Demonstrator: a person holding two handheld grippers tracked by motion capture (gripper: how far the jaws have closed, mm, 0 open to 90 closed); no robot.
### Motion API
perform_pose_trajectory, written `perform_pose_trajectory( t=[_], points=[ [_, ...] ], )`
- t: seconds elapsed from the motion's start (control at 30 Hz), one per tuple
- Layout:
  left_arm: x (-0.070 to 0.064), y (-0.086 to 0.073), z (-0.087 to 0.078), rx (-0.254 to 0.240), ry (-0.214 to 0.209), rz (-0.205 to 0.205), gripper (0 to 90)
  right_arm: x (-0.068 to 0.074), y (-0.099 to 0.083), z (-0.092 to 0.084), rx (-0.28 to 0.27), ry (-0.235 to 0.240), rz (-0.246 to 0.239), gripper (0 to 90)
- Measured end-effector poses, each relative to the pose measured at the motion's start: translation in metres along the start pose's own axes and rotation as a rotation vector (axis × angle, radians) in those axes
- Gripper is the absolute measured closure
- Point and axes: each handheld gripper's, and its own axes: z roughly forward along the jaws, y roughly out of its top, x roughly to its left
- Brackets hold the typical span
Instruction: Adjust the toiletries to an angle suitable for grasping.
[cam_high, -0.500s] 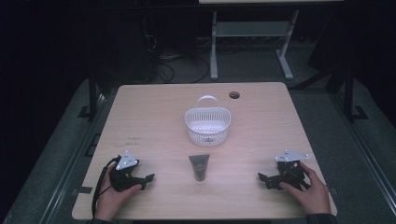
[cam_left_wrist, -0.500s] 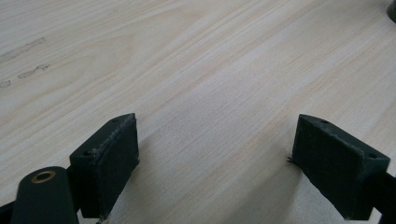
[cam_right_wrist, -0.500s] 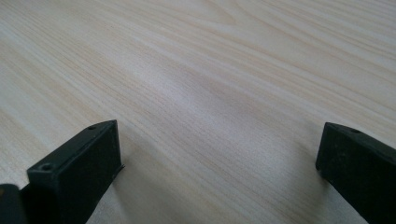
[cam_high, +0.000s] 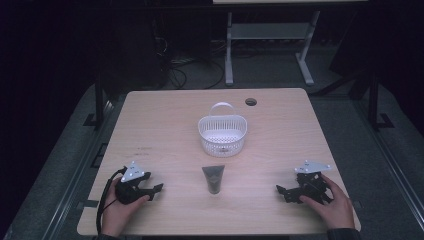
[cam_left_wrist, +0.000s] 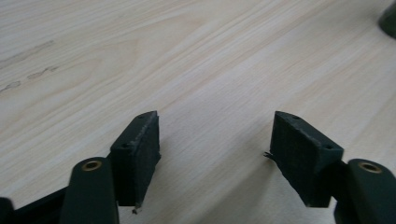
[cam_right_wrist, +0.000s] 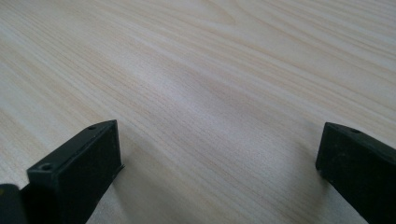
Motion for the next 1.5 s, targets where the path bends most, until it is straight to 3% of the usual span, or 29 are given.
perform_pose_trajectory(
  t=[0.27, 0.57, 0.63, 0.77, 0.97, 1.5],
  points=[
    [-0.002, 0.01, -0.012, -0.044, -0.039, -0.015, 54.5, 0.0, 0.0, 0.0, 0.0, 0.0, 0.0, 0.0],
    [-0.008, 0.028, -0.021, -0.053, -0.137, -0.035, 81.9, 0.0, 0.0, 0.0, 0.0, 0.0, -0.001, 0.0],
    [-0.009, 0.035, -0.025, -0.031, -0.164, -0.033, 89.5, 0.0, 0.0, 0.0, -0.002, 0.0, 0.0, 0.0],
    [-0.012, 0.043, -0.03, -0.025, -0.186, -0.044, 89.9, 0.0, 0.0, 0.0, -0.002, 0.0, 0.0, 0.0],
    [-0.022, 0.063, -0.039, -0.013, -0.22, -0.016, 90.0, 0.0, 0.0, 0.0, -0.002, 0.0, 0.001, 0.0],
    [-0.04, 0.097, -0.045, 0.008, -0.292, 0.033, 90.0, 0.0, 0.0, 0.0, -0.002, 0.0, -0.001, 0.0]
  ],
)
